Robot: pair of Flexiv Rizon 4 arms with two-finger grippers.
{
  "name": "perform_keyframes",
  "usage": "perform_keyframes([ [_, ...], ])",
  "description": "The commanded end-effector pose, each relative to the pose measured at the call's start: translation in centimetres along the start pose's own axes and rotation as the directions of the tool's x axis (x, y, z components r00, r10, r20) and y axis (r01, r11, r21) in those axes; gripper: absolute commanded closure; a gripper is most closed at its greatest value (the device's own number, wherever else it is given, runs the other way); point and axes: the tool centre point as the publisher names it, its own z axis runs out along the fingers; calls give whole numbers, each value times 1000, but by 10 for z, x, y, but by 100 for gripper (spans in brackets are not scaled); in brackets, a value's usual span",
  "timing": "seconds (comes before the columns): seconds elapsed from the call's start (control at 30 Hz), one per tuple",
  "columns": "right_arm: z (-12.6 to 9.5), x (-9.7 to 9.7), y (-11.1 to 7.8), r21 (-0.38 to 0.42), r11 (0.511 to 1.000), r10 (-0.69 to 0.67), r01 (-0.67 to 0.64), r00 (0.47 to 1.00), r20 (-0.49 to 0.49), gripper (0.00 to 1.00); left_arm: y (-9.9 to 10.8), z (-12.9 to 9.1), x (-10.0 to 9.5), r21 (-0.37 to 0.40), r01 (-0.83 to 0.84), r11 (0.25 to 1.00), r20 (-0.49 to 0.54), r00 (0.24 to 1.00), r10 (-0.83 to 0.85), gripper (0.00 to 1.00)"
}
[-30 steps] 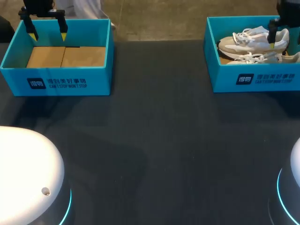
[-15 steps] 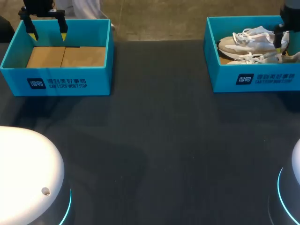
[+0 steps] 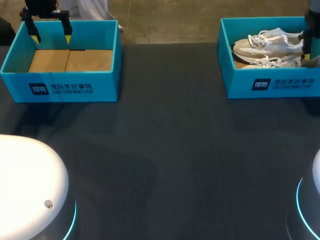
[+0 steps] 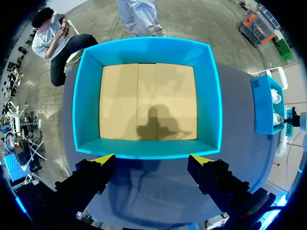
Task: Take the shoe out of the shoebox, open the shoe tongue, remove and reinsert the insole, then place the shoe into the shoebox
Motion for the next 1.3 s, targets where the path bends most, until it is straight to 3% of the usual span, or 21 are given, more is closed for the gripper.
perform_keyframes([
  [0.03,10,-2,7,20,1000,-1,1,1000,-1,38,0,0,0,0,0,1000,0,1000,0,0],
  [0.37,22,-8,7,46,999,14,-14,1000,7,34,0,0,0,0,0,1000,0,1000,0,0],
  [0.77,34,-5,6,69,998,12,-12,1000,-3,38,0,0,0,0,0,1000,0,1000,0,0],
  [1.3,48,-5,7,106,994,15,-13,1000,-26,36,0,0,0,0,0,1000,0,1000,0,0],
])
